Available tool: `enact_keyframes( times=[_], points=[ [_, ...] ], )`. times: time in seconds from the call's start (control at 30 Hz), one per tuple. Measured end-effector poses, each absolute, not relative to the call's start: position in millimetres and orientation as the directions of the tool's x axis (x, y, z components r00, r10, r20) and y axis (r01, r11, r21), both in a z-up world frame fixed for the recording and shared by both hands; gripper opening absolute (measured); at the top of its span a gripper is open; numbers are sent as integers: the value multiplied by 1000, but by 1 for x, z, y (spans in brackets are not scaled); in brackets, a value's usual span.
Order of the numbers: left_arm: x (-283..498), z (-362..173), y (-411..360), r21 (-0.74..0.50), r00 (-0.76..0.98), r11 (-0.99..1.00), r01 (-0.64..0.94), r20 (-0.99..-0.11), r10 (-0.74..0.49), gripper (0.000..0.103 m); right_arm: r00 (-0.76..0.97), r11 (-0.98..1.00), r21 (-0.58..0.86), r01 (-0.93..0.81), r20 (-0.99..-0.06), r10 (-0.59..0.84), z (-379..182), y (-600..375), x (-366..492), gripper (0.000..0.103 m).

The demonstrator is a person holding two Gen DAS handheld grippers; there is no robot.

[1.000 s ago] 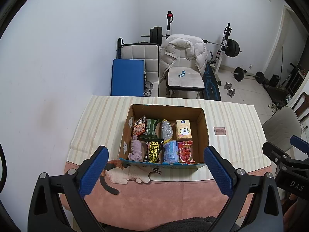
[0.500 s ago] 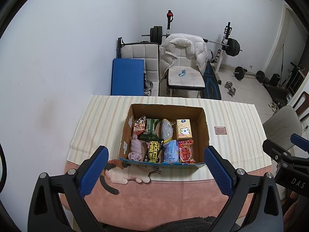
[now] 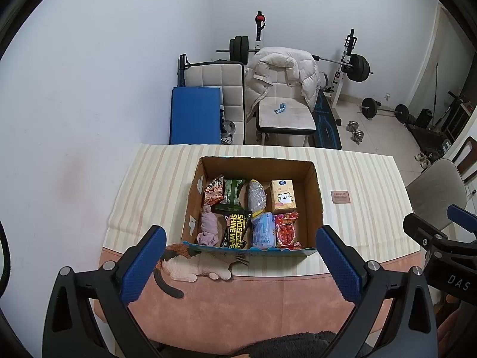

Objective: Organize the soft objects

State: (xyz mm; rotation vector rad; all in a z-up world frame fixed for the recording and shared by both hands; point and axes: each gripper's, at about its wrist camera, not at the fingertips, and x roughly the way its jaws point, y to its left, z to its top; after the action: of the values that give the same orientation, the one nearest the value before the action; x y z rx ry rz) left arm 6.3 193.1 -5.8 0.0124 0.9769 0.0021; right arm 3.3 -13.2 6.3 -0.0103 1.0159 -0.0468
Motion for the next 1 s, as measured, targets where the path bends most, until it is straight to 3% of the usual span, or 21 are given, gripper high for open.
enact_keyframes(
  times=[1.0],
  points=[
    [9, -5, 193, 13, 562, 1000, 7, -827, 6, 103, 543, 997, -28, 71, -838, -62, 9, -16, 3, 103]
  ],
)
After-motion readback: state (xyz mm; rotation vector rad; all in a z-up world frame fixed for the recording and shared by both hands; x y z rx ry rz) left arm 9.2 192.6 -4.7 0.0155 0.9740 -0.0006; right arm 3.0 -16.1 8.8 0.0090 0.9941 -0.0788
